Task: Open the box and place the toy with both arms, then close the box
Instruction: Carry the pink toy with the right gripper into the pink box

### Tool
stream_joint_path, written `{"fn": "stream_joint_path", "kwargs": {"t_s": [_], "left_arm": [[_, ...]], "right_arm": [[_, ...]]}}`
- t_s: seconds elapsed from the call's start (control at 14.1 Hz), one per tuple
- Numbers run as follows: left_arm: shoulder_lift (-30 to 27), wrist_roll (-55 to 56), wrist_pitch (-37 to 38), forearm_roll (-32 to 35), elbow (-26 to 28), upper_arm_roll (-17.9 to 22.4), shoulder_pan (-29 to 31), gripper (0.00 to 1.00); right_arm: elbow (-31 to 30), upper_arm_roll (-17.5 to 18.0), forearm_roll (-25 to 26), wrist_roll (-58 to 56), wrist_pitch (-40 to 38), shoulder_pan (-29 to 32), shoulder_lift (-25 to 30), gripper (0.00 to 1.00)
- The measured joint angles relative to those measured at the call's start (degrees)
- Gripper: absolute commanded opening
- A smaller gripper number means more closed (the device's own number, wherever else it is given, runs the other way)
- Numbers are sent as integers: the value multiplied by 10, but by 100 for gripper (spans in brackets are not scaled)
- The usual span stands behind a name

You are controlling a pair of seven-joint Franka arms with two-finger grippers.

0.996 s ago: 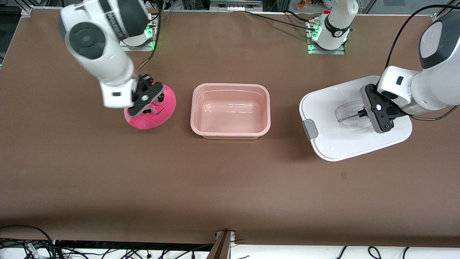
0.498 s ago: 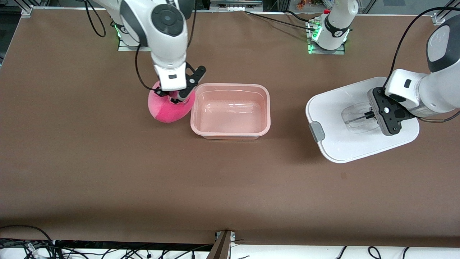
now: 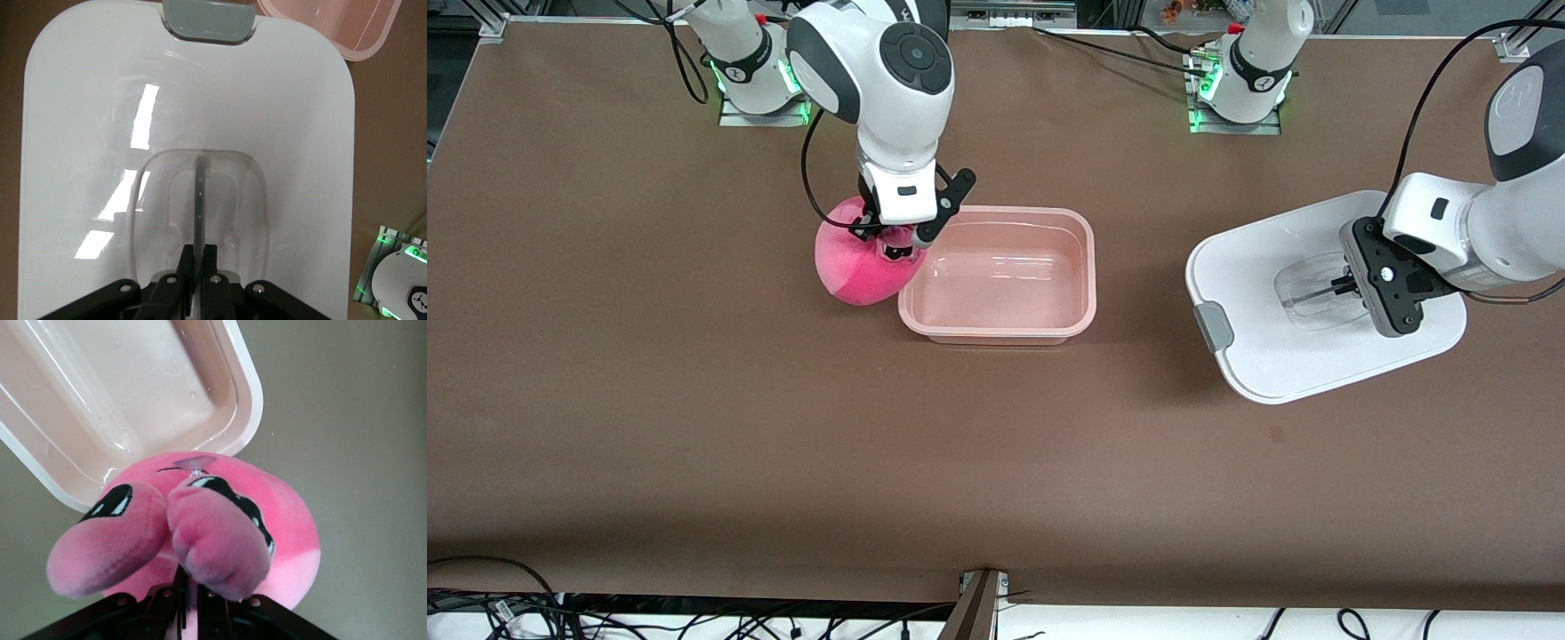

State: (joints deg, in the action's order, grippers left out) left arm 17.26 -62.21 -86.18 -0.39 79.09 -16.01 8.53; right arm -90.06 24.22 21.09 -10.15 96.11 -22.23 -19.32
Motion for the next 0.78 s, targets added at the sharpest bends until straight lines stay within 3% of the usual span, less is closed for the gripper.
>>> {"fn": "stream_joint_path", "kwargs": {"t_s": [0.43, 0.5, 0.57, 0.78], "left_arm": [[0, 0, 0, 0, 0, 0, 1, 0], [0, 0, 0, 0, 0, 0, 1, 0], [0, 0, 0, 0, 0, 0, 1, 0], [0, 0, 0, 0, 0, 0, 1, 0]], "right_arm": [[32, 0, 1, 27, 0, -21, -21, 0], [39, 0, 4, 41, 0, -27, -30, 58], [47, 0, 7, 61, 0, -34, -40, 100], [67, 0, 14, 131, 29, -52, -74, 100]]}}
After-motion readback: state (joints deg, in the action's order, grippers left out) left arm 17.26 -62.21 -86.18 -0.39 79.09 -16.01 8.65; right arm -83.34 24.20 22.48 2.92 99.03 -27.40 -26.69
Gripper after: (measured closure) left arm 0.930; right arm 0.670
